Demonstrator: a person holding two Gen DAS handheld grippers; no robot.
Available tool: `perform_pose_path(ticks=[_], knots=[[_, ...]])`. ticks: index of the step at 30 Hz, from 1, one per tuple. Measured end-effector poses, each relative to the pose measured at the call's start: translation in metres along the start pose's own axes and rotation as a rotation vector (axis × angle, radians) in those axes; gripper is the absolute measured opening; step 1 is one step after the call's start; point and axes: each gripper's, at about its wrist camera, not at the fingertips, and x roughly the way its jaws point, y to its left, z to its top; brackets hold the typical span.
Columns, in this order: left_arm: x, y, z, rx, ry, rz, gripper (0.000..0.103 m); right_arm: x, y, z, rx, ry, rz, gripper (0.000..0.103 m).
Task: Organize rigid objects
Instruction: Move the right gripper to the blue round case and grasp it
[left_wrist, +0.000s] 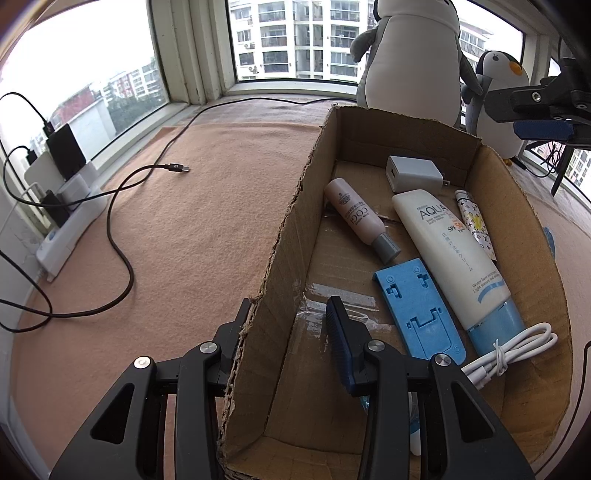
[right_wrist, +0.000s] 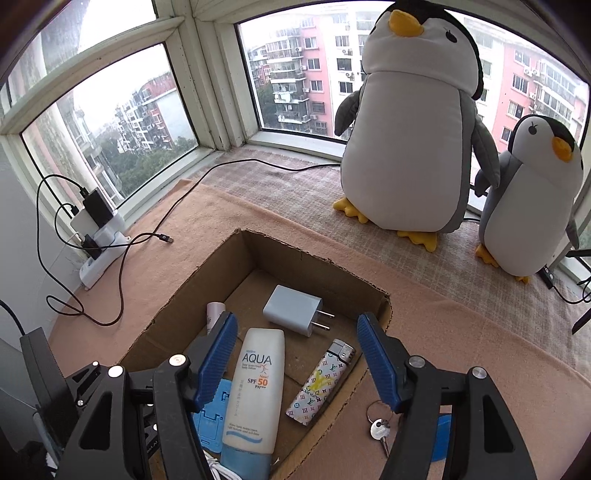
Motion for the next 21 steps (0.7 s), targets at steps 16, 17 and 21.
perform_pose_path(ticks=[16, 17, 21], knots=[[0.002, -0.004, 0.004, 0.077, 0.008, -0.003, 0.037, -0.168, -0.045, -0.046, 0.113, -0.107, -0.154, 0.064], [0.001, -0.004, 0.004, 0.082, 0.008, -0.001, 0.037, -0.177, -0.047, -0.050, 0.123, -0.113, -0.161, 0.064], [0.001, -0.005, 0.004, 0.092, 0.007, -0.001, 0.037, -0.205, -0.055, -0.065, 0.157, -0.128, -0.181, 0.064]])
